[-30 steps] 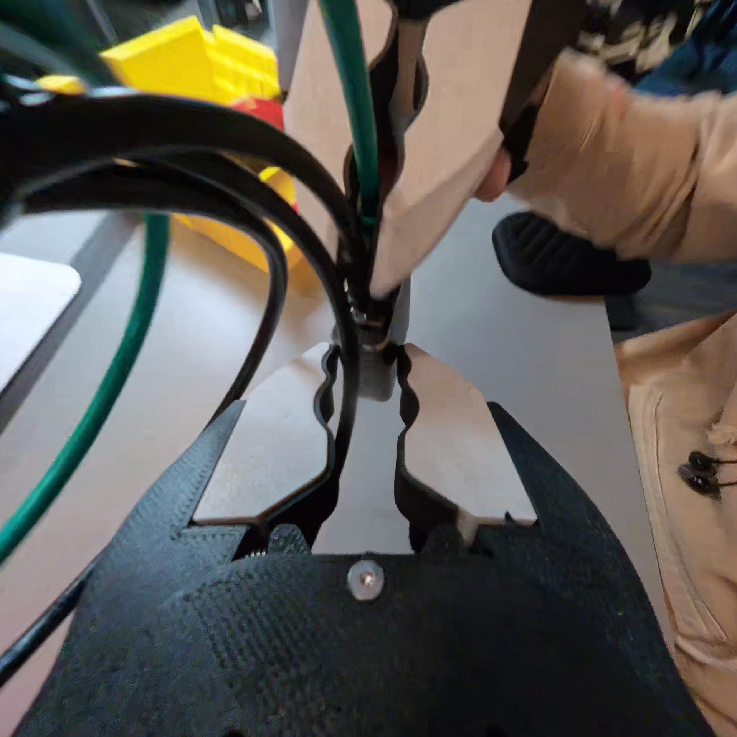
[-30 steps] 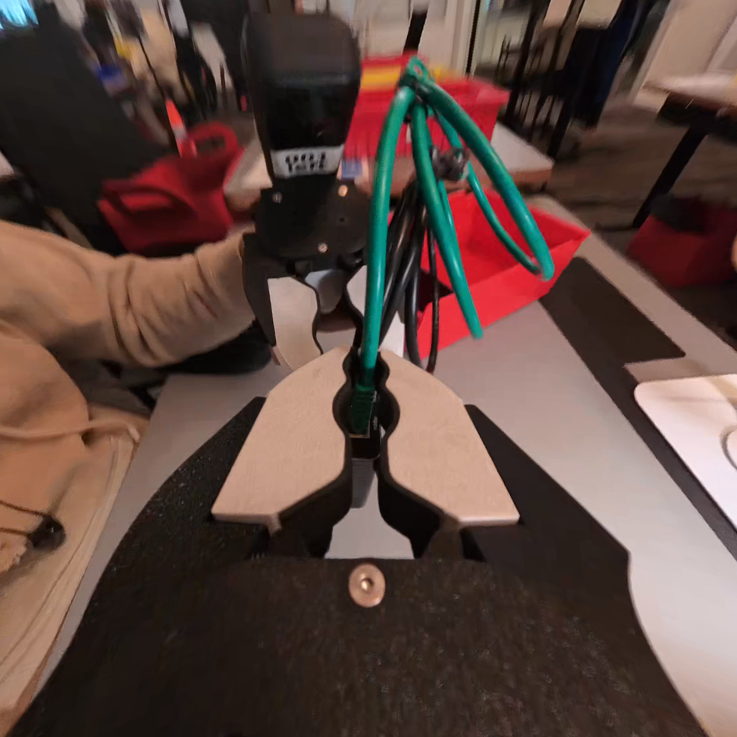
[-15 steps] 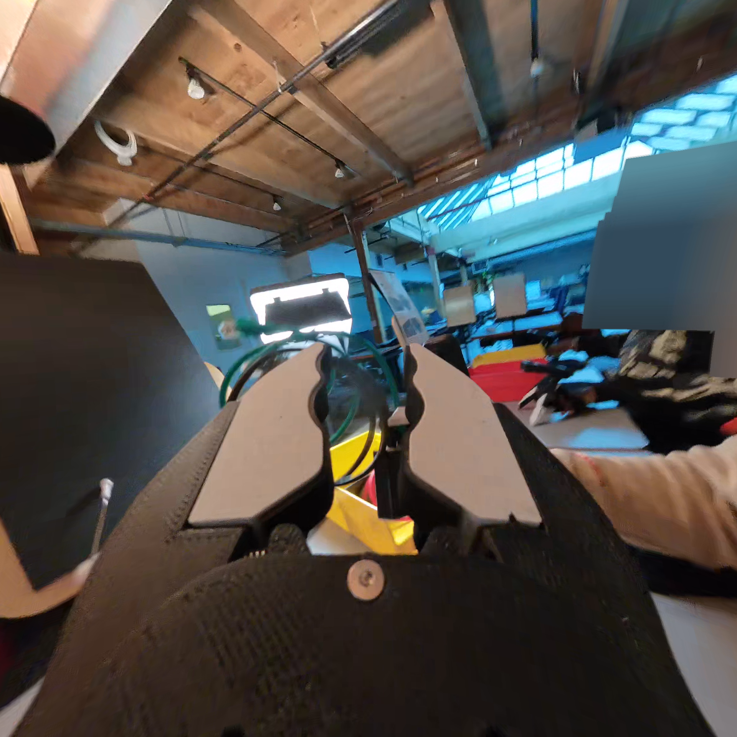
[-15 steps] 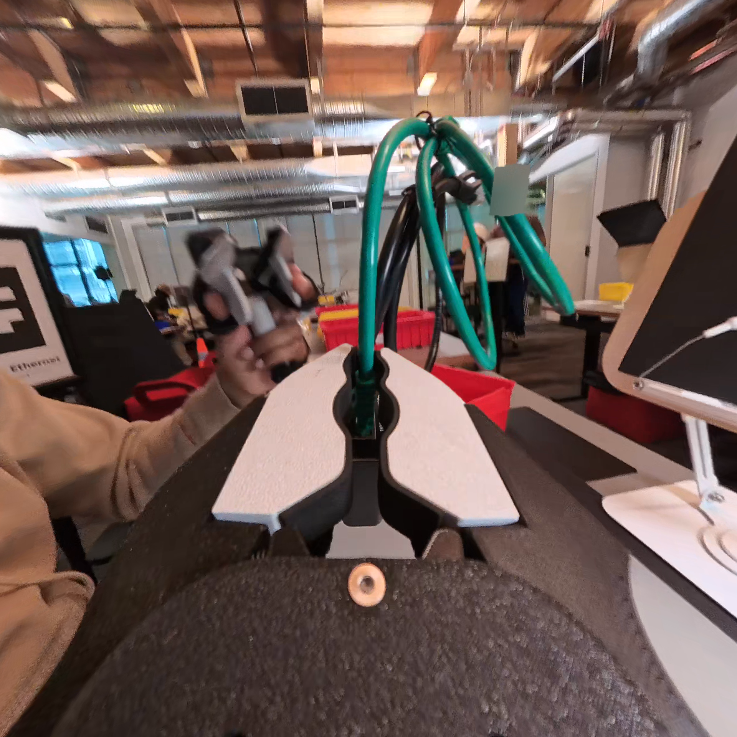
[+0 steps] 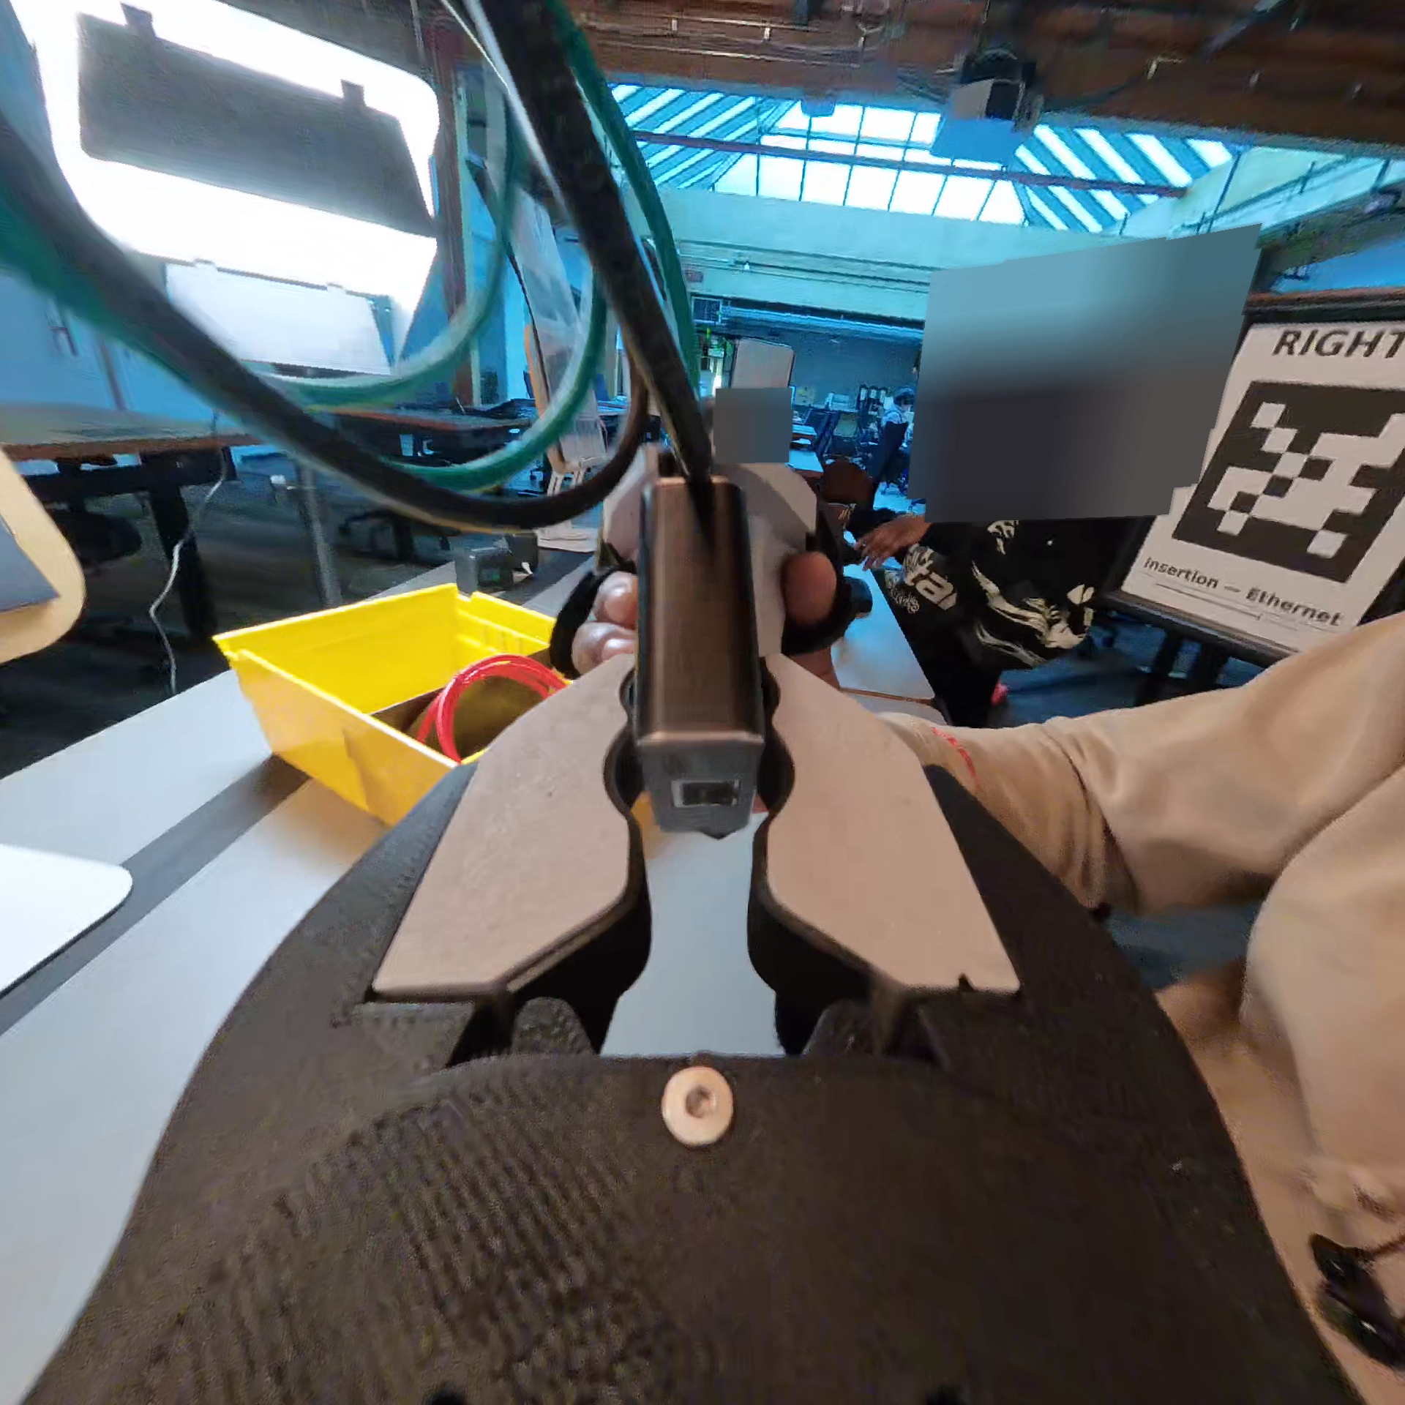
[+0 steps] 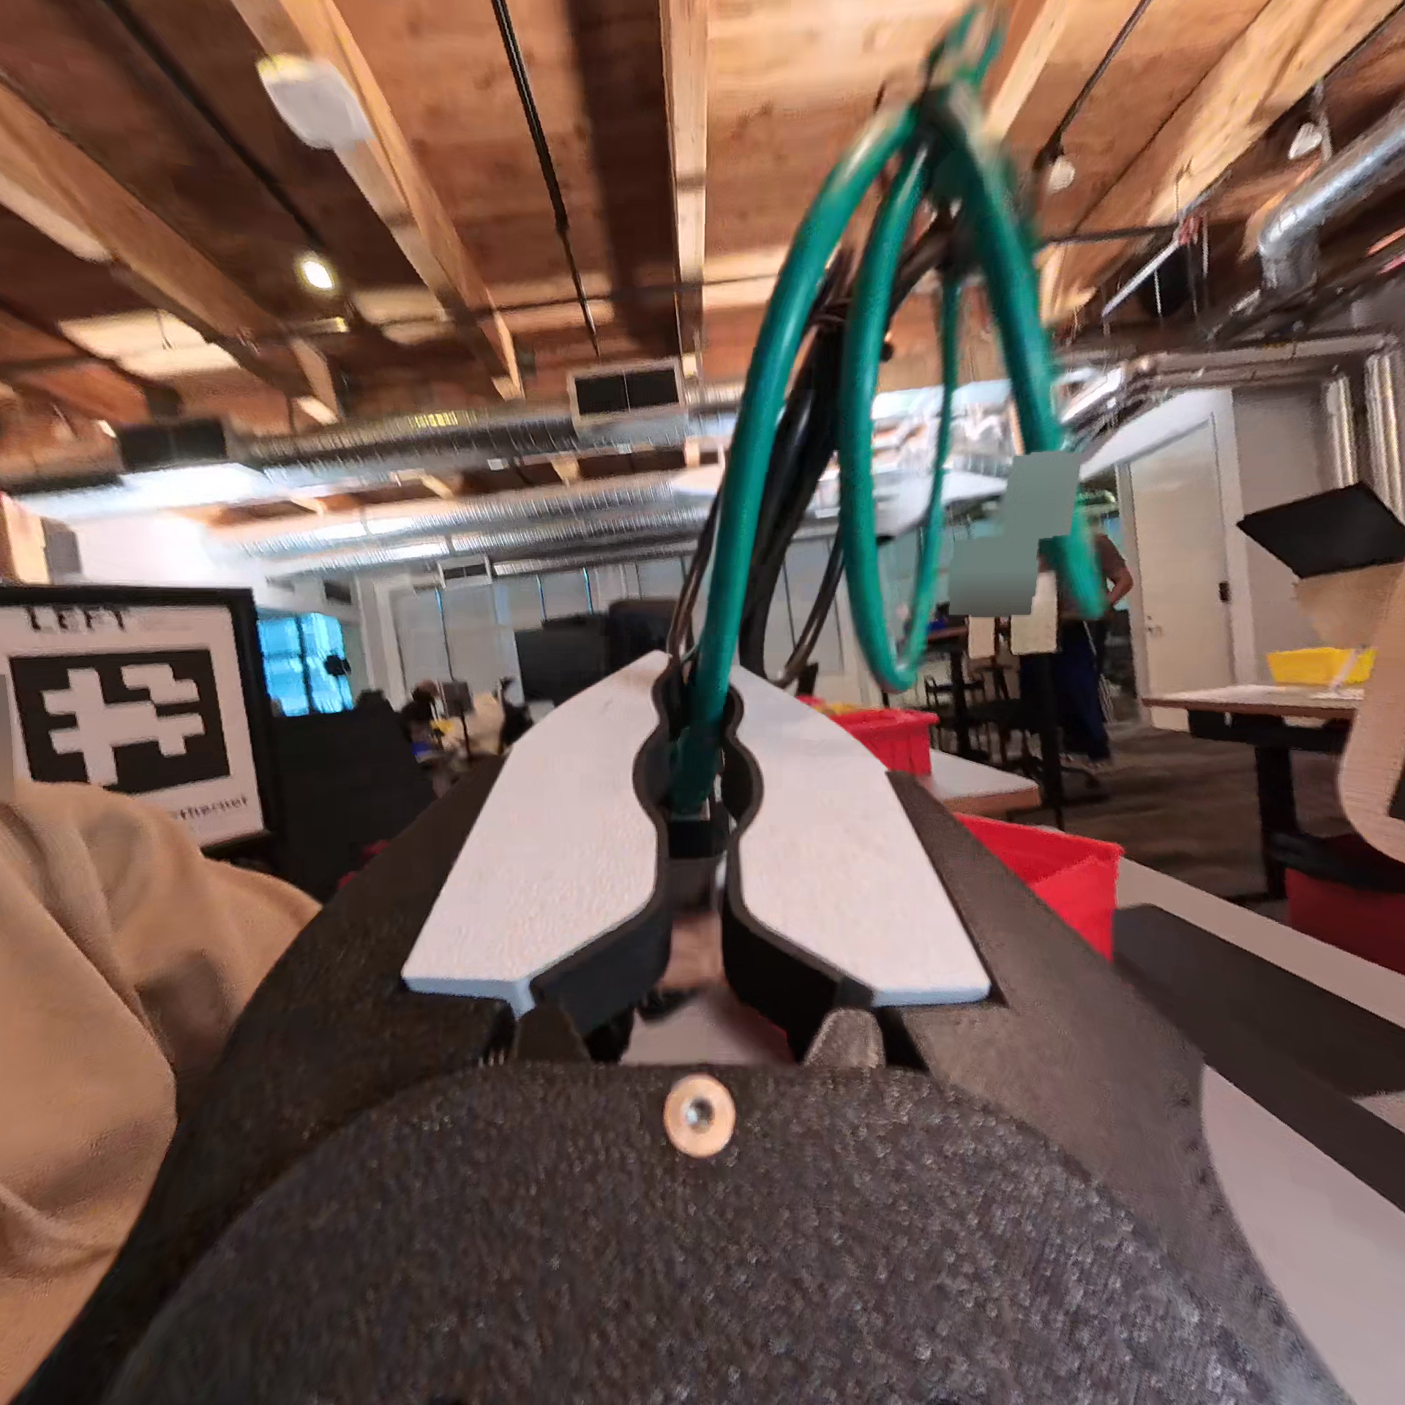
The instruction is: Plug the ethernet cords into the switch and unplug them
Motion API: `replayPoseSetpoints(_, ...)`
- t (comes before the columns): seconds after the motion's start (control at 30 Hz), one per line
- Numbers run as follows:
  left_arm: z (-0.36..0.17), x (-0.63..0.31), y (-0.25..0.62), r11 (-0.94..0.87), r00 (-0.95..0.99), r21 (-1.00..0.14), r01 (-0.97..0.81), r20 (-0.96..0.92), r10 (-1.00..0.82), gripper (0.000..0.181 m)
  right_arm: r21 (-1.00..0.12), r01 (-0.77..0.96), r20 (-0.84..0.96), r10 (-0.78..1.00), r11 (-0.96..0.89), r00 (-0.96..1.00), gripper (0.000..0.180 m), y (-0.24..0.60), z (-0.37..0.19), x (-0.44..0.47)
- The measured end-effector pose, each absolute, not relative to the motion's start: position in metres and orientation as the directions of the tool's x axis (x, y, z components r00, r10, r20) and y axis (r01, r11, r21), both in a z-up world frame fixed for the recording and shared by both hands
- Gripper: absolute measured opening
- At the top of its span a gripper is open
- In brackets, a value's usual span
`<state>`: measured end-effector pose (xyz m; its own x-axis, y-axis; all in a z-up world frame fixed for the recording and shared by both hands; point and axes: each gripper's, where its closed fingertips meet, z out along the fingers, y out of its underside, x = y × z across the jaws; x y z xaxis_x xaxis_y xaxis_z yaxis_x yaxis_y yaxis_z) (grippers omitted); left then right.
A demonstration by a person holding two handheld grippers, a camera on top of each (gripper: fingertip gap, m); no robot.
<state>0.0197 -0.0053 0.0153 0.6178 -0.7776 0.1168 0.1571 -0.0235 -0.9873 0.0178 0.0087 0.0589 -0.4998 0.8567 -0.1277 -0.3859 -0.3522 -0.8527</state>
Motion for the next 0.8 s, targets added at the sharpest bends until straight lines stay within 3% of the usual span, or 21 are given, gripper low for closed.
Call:
replayPoseSetpoints(0.2,0.039,-0.016,-0.022,-0.036,0.638,-0.989,0.142,0.119,-0.76,0.026,-0.964,-0.204,-0.06,0.888,-0.17,-0.457,0.008,-0.004,0.028,-0.001)
replayPoseSetpoints(0.8,0.036,-0.013,-0.021,-0.079,0.574,-0.969,0.234,0.204,-0.793,0.026,-0.98,-0.118,-0.081,0.863,-0.16,-0.498,0.024,-0.017,0.018,-0.003)
